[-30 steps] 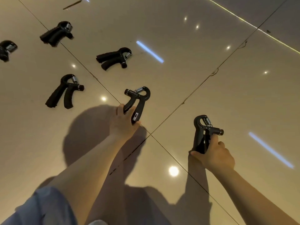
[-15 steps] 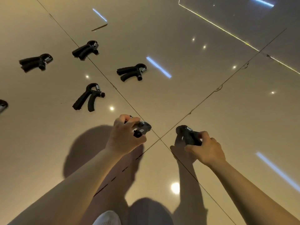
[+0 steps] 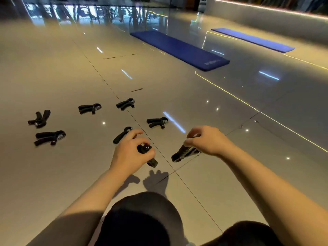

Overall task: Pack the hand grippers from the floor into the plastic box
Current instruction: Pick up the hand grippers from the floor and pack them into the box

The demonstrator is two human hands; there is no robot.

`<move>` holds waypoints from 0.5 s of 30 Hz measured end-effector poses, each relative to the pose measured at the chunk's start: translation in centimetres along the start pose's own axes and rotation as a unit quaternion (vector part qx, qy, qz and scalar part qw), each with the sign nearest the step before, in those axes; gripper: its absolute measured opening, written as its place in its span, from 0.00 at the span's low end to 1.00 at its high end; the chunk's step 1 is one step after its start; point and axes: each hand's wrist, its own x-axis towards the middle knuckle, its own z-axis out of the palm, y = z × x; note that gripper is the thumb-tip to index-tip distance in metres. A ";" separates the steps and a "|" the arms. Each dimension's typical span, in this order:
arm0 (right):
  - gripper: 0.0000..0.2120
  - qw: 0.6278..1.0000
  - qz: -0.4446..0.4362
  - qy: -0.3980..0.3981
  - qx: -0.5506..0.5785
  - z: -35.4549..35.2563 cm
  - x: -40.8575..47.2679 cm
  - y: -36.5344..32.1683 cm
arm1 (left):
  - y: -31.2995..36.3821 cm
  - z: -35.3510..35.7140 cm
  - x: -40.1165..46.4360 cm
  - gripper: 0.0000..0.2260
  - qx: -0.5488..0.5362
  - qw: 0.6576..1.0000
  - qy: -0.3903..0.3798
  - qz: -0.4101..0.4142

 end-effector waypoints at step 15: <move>0.09 0.992 0.007 0.088 0.094 -0.2 -11.1 -4.1 | 4.3 -10.8 -9.0 0.20 0.070 0.994 -0.043 0.070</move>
